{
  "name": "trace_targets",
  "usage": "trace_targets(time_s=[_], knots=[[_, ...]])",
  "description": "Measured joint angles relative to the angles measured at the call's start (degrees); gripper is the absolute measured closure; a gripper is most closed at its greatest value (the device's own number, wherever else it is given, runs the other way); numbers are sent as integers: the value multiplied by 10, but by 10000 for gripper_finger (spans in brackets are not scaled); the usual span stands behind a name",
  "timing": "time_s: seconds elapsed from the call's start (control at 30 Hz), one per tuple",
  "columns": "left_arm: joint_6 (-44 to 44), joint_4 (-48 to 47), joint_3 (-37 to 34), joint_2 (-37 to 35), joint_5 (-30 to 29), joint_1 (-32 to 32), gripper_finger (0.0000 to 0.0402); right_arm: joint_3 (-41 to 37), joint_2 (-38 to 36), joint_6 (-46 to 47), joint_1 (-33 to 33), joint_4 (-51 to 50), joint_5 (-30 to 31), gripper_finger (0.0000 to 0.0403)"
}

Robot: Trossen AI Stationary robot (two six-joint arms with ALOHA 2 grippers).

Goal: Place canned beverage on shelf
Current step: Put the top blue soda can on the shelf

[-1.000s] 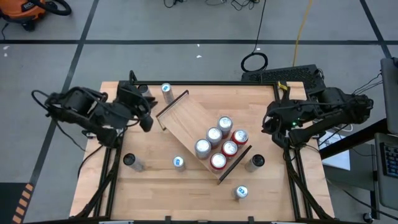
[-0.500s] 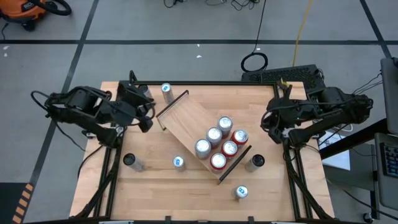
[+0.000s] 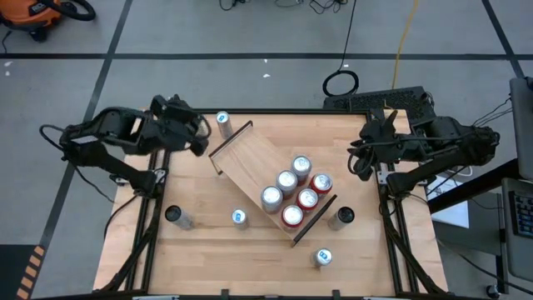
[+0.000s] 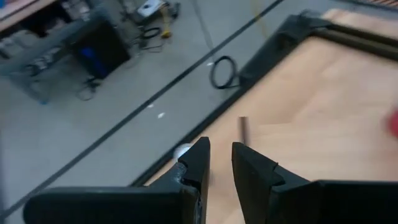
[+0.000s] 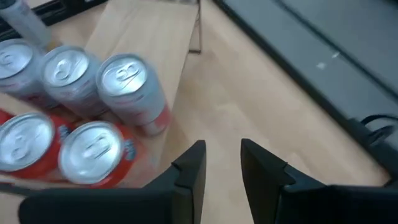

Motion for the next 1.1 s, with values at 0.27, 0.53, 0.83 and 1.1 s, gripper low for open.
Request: trace_targets(time_s=[0.27,0.53,0.83,1.1], knots=[[49,-5,0,6,-1,104,331,0,5,-23,-8,0,144,326],[0,6,0,14,57,118,331,0,4,-26,-36,1,216,326],[64,11,0,40,256,299,331,0,4,-18,-53,0,196,326],[138,20,0,82,445,411,331,0,4,58,-53,21,120,326]])
